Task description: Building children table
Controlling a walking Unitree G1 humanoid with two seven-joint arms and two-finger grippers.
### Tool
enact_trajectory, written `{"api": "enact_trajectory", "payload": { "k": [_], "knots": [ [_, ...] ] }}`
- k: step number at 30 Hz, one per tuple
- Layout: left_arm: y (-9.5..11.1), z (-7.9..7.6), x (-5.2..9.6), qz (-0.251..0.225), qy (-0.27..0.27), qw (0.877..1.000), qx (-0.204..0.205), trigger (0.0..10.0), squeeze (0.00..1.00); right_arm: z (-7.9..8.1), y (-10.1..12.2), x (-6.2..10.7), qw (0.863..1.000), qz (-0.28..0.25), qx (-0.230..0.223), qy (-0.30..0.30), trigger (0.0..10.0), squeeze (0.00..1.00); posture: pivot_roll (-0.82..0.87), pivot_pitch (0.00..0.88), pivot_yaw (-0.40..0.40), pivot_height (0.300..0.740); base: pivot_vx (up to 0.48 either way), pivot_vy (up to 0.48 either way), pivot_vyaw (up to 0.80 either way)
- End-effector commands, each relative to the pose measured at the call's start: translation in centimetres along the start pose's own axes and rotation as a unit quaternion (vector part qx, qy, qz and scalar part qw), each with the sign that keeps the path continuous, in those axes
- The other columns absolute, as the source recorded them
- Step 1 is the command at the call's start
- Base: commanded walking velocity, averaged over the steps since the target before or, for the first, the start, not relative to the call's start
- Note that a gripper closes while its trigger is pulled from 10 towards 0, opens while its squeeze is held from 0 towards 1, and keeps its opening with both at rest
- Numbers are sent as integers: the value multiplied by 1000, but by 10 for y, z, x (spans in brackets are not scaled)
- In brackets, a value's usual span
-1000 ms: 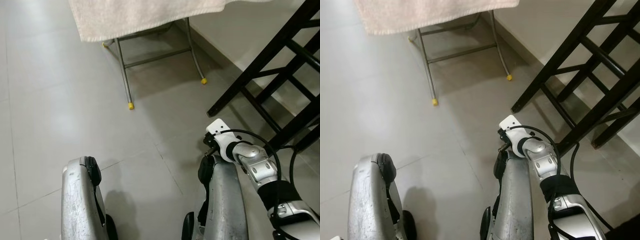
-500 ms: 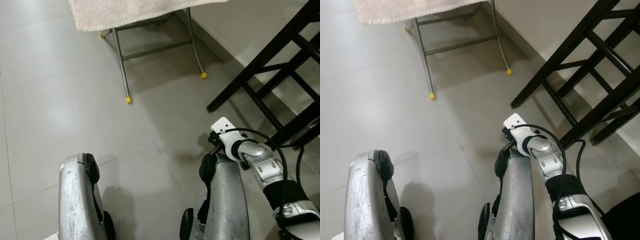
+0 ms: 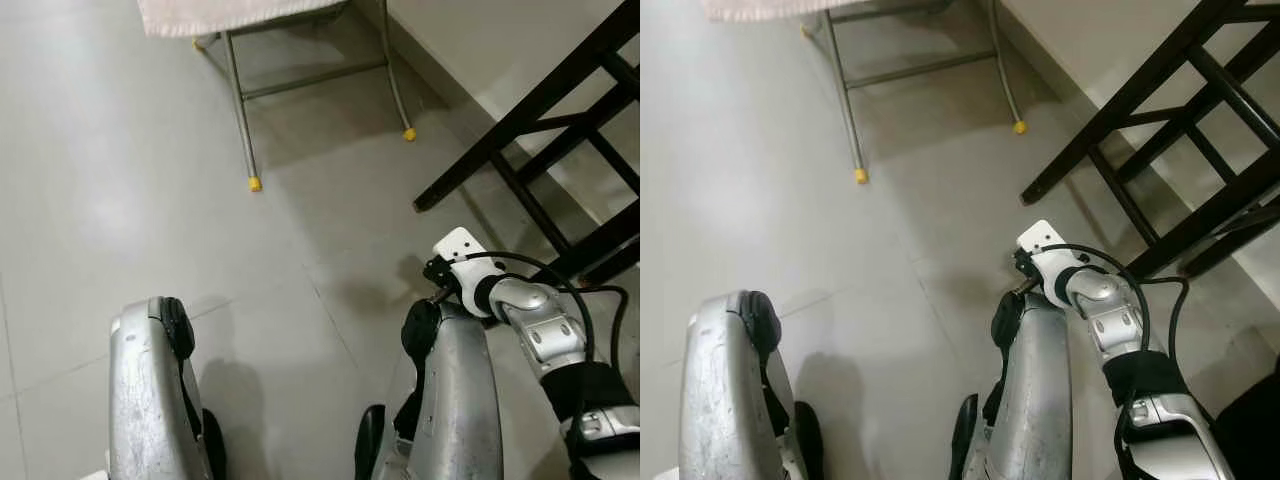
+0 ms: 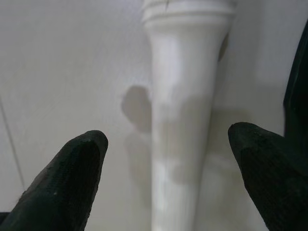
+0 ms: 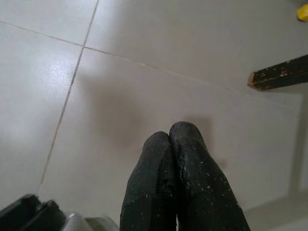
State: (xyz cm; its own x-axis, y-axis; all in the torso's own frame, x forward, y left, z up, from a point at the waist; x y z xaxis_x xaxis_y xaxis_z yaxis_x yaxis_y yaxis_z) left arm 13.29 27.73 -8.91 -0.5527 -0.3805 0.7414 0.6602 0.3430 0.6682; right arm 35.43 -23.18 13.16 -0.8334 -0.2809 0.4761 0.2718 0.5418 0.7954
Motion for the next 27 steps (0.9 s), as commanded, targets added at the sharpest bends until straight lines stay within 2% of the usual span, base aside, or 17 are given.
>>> {"api": "enact_trajectory", "payload": {
  "k": [1,5,12,17,18,19,27],
  "knots": [
    [-18,7,4,25,11,1000,-1,10000,0,14,-53,8,994,94,-34,33,10000,0,-196,481,-167,300,0,0,0],
    [-17,2,3,21,4,1000,3,10000,0,10,-50,12,995,92,-30,32,10000,0,-221,494,-183,300,0,0,0],
    [-10,-15,-2,4,-15,1000,0,10000,0,-5,-31,26,997,74,-18,29,10000,0,-317,532,-245,300,0,0,0],
    [-12,-12,-2,3,1,1000,-17,10000,0,-10,-29,33,997,77,-9,29,10000,0,-331,538,-261,300,0,0,0],
    [-15,-8,-1,4,8,1000,-28,3176,0,-11,-29,34,997,78,-9,27,10000,0,-332,539,-263,300,0,0,0],
    [-18,-5,0,5,13,999,-33,0,0,-13,-28,35,997,78,-9,26,10000,0,-332,540,-264,300,0,0,0],
    [-31,13,7,10,46,997,-57,0,0,-13,-22,35,997,70,-15,21,10000,0,-328,541,-266,300,0,0,0]
  ]
}}
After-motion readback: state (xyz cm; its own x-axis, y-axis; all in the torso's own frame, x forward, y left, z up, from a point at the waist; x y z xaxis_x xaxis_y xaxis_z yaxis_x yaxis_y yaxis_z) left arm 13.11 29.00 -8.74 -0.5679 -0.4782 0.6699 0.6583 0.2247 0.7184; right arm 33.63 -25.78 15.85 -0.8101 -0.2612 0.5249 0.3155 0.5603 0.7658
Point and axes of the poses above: a point about 5 cm out from each wrist's last joint towards the gripper, its own x axis pointing back from the gripper into the wrist, its own y axis along the axis of the wrist's last joint, z = x × y, the point moved 2 cm from there along -x, pointing out of the wrist towards the gripper, and after that the axes turned 1 degree about -x, right-handed, at the moved point
